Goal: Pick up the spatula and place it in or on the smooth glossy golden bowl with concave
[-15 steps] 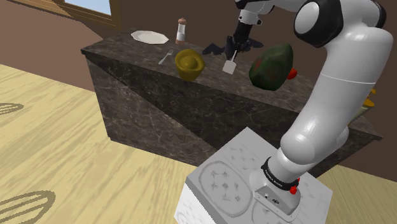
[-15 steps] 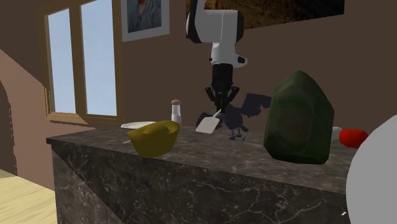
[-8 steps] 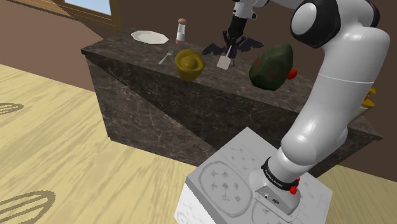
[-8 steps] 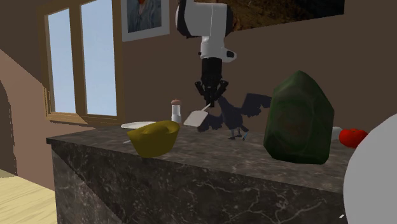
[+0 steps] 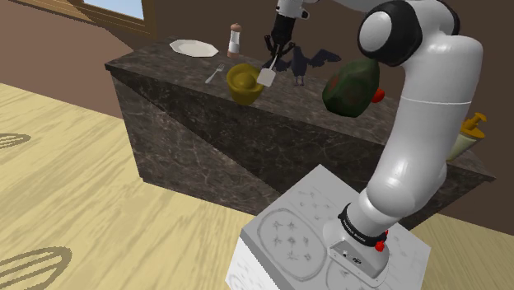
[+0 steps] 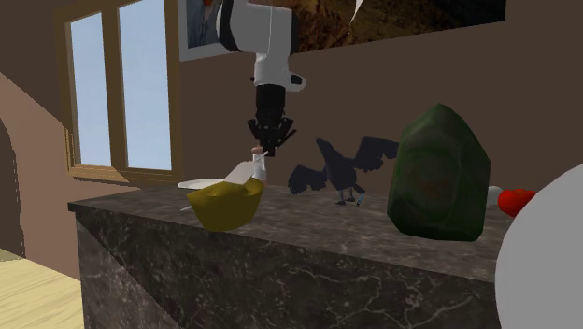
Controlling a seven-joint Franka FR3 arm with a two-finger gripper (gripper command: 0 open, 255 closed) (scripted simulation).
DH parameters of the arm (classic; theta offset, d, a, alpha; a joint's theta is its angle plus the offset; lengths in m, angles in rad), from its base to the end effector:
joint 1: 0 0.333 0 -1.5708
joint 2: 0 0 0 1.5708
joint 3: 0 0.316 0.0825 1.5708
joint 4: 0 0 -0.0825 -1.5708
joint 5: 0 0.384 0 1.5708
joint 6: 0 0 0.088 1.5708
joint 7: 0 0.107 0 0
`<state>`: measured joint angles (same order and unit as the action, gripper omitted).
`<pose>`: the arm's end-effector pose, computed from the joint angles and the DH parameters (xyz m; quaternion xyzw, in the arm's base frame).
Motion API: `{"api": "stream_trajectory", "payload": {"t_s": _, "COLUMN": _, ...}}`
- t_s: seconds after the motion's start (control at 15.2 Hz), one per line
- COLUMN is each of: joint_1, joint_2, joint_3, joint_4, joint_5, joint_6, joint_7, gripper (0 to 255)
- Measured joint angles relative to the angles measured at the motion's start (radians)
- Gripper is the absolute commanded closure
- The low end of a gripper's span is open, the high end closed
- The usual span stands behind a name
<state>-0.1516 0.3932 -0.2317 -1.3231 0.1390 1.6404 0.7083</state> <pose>0.6337 -0.2111 0.5112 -0.8540 0.5187 0.0366 0.0192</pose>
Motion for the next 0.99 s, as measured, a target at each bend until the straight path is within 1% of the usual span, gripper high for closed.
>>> {"api": "stream_trajectory", "payload": {"t_s": 0.2, "joint_1": 0.031, "joint_2": 0.048, "joint_3": 0.019, "joint_4": 0.073, "joint_5": 0.006, "joint_6": -0.022, "joint_7": 0.055, "gripper": 255}}
{"api": "stream_trajectory", "payload": {"t_s": 0.4, "joint_1": 0.061, "joint_2": 0.117, "joint_3": 0.037, "joint_4": 0.182, "joint_5": 0.013, "joint_6": -0.058, "joint_7": 0.114, "gripper": 255}}
{"api": "stream_trajectory", "payload": {"t_s": 0.46, "joint_1": 0.073, "joint_2": 0.147, "joint_3": 0.045, "joint_4": 0.236, "joint_5": 0.015, "joint_6": -0.079, "joint_7": 0.138, "gripper": 255}}
{"api": "stream_trajectory", "payload": {"t_s": 0.53, "joint_1": 0.077, "joint_2": 0.166, "joint_3": 0.048, "joint_4": 0.262, "joint_5": 0.017, "joint_6": -0.086, "joint_7": 0.147, "gripper": 255}}
{"api": "stream_trajectory", "payload": {"t_s": 0.79, "joint_1": 0.085, "joint_2": 0.172, "joint_3": 0.050, "joint_4": 0.226, "joint_5": 0.018, "joint_6": -0.044, "joint_7": 0.153, "gripper": 255}}
{"api": "stream_trajectory", "payload": {"t_s": 0.99, "joint_1": 0.089, "joint_2": 0.165, "joint_3": 0.050, "joint_4": 0.174, "joint_5": 0.017, "joint_6": 0.001, "joint_7": 0.149, "gripper": 255}}
